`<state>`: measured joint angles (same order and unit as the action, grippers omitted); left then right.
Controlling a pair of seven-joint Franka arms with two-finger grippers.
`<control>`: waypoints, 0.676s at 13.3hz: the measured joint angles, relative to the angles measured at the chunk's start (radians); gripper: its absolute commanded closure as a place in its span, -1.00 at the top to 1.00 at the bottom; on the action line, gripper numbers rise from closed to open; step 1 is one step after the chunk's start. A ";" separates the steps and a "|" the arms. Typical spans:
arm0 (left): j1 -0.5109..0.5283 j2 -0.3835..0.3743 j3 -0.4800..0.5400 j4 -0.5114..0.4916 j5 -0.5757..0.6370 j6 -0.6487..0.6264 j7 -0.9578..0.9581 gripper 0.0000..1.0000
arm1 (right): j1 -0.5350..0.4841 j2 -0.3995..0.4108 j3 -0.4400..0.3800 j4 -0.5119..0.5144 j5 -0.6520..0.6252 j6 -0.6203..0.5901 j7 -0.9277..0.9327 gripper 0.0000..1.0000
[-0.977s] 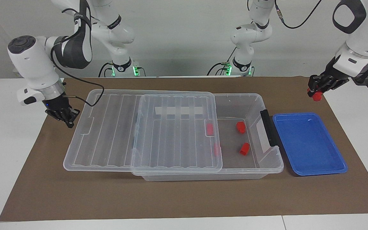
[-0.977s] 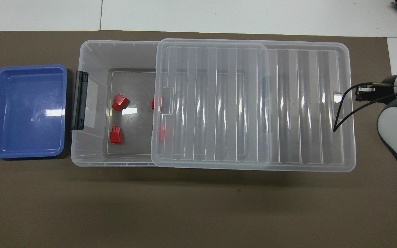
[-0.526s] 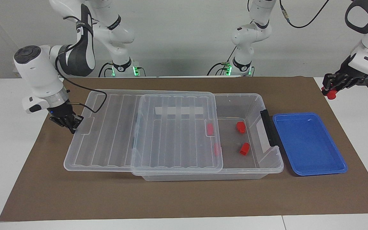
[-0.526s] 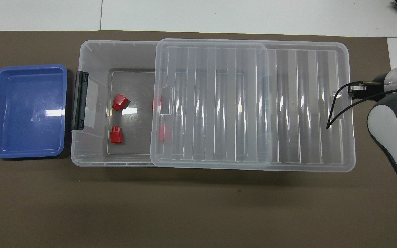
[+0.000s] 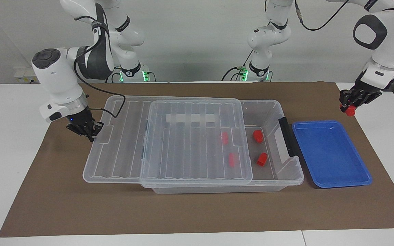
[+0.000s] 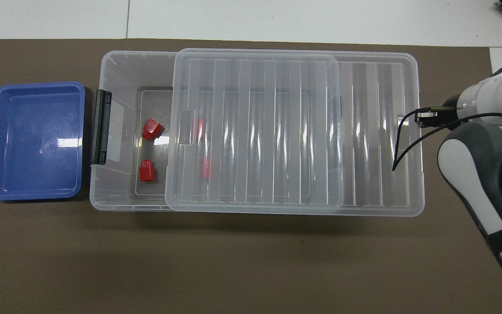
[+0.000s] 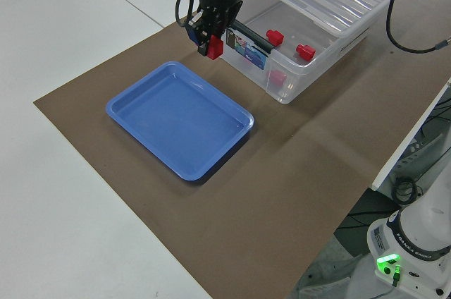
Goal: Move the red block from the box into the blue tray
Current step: 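Slide the lid back closed with the right gripper while the left gripper releases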
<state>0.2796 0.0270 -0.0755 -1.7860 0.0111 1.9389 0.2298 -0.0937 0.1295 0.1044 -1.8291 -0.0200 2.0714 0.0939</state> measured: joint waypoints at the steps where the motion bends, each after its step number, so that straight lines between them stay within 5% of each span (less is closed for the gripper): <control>1: 0.017 0.012 0.001 -0.049 0.000 0.079 0.002 -1.00 | 0.018 -0.002 0.000 0.000 0.000 -0.009 -0.003 -1.00; 9: 0.029 0.093 -0.007 -0.265 0.000 0.420 -0.054 -1.00 | 0.152 -0.005 0.002 -0.002 0.000 -0.031 -0.006 -1.00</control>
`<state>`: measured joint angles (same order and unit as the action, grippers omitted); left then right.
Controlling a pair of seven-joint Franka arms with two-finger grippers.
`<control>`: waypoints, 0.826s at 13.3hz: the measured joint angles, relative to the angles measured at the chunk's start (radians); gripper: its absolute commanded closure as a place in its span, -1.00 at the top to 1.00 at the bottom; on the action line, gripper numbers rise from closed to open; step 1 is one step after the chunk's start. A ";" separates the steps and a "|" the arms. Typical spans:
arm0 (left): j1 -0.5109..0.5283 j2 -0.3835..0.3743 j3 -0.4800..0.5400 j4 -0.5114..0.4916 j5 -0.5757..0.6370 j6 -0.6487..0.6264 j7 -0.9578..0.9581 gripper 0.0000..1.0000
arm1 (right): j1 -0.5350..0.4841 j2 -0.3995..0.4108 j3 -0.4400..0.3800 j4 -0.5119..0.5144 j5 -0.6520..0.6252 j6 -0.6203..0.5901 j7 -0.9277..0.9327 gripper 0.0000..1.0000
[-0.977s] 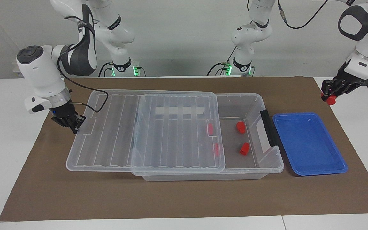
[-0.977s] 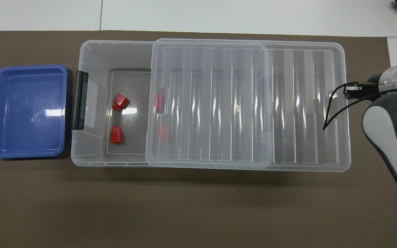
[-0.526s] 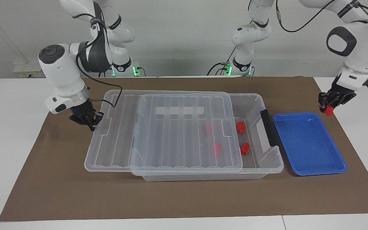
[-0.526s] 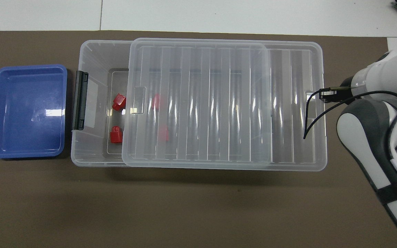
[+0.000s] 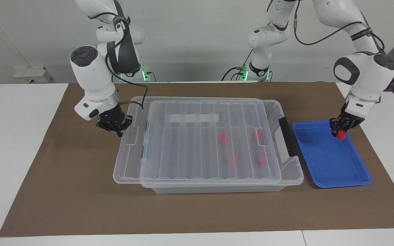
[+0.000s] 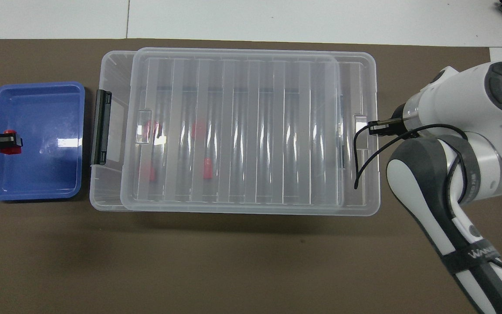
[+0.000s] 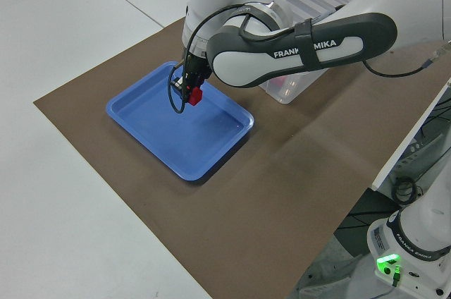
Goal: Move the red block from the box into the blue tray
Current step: 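Slide the lid back closed with the right gripper while the left gripper releases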
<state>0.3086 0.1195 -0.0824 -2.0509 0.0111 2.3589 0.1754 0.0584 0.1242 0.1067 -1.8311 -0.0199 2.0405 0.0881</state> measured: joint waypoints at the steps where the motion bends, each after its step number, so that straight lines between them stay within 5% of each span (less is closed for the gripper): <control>1: 0.000 0.013 0.000 -0.018 0.000 0.031 -0.004 -0.99 | 0.014 0.000 0.000 -0.001 0.000 -0.002 0.000 -1.00; 11: 0.000 0.133 0.000 -0.032 0.000 0.175 -0.010 -0.94 | 0.088 -0.006 0.001 -0.013 0.025 -0.003 0.000 -1.00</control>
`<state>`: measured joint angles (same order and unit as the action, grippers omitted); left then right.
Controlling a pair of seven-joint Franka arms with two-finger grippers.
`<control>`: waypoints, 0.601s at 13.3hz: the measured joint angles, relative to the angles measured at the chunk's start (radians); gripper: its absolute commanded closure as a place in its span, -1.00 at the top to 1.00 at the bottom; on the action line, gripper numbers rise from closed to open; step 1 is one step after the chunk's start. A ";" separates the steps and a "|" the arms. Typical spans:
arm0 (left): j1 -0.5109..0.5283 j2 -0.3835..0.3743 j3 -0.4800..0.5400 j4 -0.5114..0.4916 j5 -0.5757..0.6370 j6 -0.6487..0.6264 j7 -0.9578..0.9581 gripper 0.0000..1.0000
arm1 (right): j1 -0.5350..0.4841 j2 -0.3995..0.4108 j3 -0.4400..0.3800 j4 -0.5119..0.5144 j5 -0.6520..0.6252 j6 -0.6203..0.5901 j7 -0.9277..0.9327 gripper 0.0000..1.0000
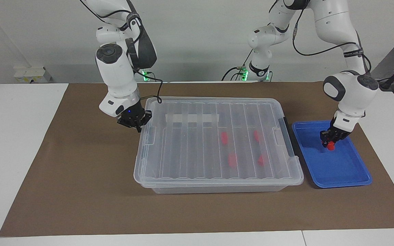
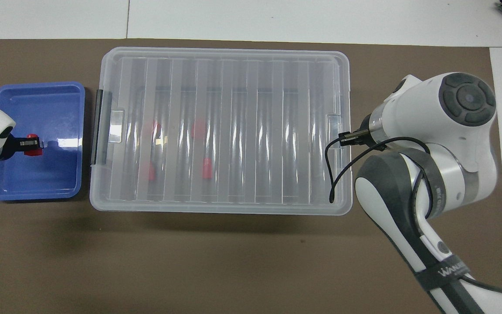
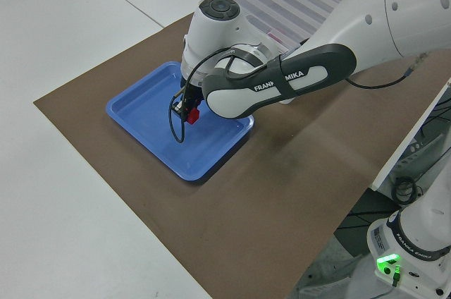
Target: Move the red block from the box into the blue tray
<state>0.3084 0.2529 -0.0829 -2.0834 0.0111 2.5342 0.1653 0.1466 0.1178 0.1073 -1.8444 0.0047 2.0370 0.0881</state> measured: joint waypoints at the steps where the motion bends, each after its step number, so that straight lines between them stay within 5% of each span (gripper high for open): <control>1: 0.000 0.012 0.000 -0.006 0.000 0.025 0.000 -0.95 | 0.000 0.000 0.000 0.000 0.002 0.000 0.000 -1.00; 6: 0.000 0.028 -0.001 -0.039 0.000 0.090 0.000 -0.85 | -0.016 -0.018 -0.009 -0.001 0.008 -0.018 0.028 -1.00; 7: 0.000 0.027 -0.001 -0.040 0.000 0.092 0.000 -0.40 | -0.027 -0.029 -0.012 -0.001 0.008 -0.023 0.045 -1.00; 8: 0.000 0.027 -0.001 -0.040 0.000 0.093 0.000 0.36 | -0.040 -0.042 -0.014 -0.001 0.009 -0.038 0.063 -1.00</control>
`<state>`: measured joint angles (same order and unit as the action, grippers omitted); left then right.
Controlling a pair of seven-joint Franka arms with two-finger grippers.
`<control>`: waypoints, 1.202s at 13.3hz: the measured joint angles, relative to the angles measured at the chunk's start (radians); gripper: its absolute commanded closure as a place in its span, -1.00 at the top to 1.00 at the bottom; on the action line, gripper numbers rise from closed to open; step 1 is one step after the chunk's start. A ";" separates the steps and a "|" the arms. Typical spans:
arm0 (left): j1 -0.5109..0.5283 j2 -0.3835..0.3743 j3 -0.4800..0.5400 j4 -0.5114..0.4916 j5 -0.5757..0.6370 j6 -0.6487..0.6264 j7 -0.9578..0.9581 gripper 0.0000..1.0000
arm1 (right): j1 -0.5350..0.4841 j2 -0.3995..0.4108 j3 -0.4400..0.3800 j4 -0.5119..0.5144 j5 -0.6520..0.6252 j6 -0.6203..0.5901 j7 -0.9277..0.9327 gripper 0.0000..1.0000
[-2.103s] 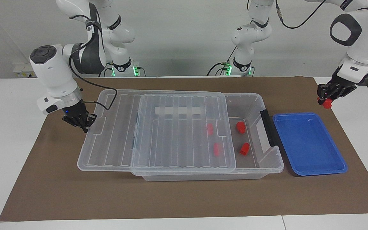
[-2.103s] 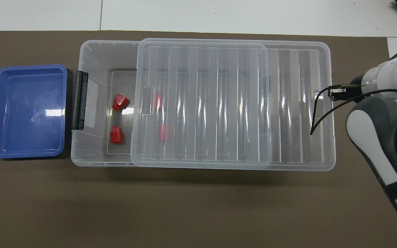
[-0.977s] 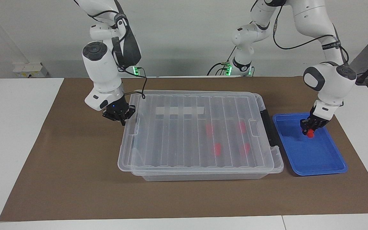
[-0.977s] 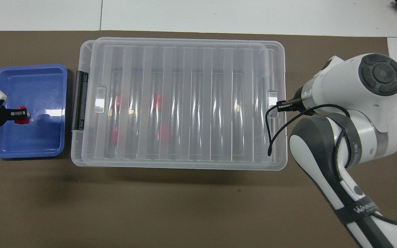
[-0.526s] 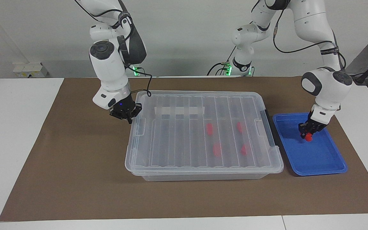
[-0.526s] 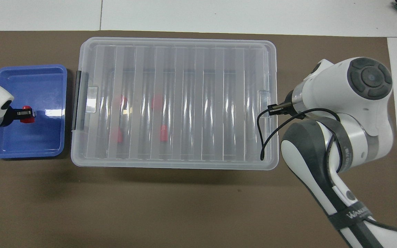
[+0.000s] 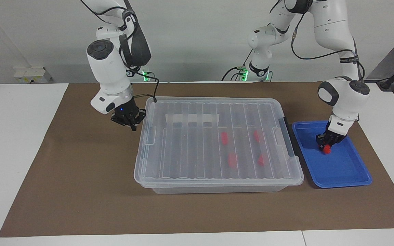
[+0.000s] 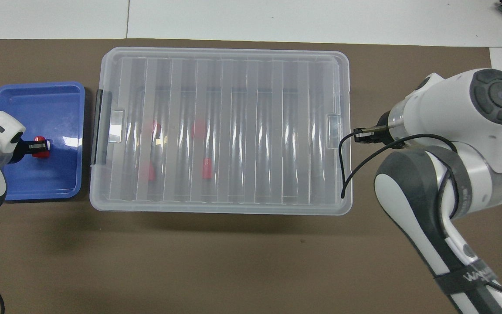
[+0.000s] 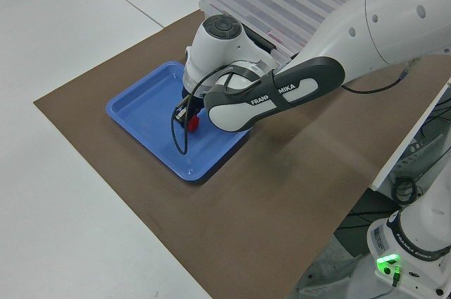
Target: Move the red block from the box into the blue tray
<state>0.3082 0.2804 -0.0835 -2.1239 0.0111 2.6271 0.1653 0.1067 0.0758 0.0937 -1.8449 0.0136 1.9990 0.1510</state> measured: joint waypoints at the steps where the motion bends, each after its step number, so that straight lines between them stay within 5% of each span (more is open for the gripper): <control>1: 0.000 0.000 0.000 0.000 0.000 0.001 0.000 0.47 | -0.014 -0.013 -0.001 0.000 0.000 -0.021 0.025 -1.00; 2: 0.000 0.000 0.000 -0.001 0.000 0.002 0.000 0.48 | -0.034 -0.028 -0.001 0.000 0.000 -0.045 0.046 -1.00; 3: 0.000 0.001 0.000 -0.004 0.000 0.004 0.000 0.48 | -0.058 -0.044 -0.002 0.000 0.000 -0.064 0.060 -0.39; 4: 0.000 0.003 0.000 -0.005 0.000 0.005 0.000 0.48 | -0.082 -0.057 -0.003 0.000 0.000 -0.081 0.072 0.71; 5: 0.000 0.003 0.000 -0.006 0.000 0.005 0.000 0.48 | -0.106 -0.070 -0.004 0.000 0.000 -0.096 0.090 0.99; 9: 0.000 0.001 0.000 0.021 0.000 -0.036 0.000 0.50 | -0.178 -0.103 -0.006 0.034 0.000 -0.160 0.101 1.00; 13: 0.000 -0.049 -0.001 0.266 0.000 -0.449 0.000 0.53 | -0.191 -0.105 -0.005 0.172 -0.011 -0.311 0.101 1.00; 16: -0.015 -0.138 -0.009 0.321 0.000 -0.622 0.000 0.53 | -0.191 -0.093 -0.004 0.268 -0.037 -0.405 0.101 1.00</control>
<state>0.2932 0.1427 -0.0927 -1.8033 0.0111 2.0049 0.1654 -0.0839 -0.0170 0.0901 -1.5765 -0.0232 1.5936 0.2519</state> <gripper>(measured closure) 0.233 0.000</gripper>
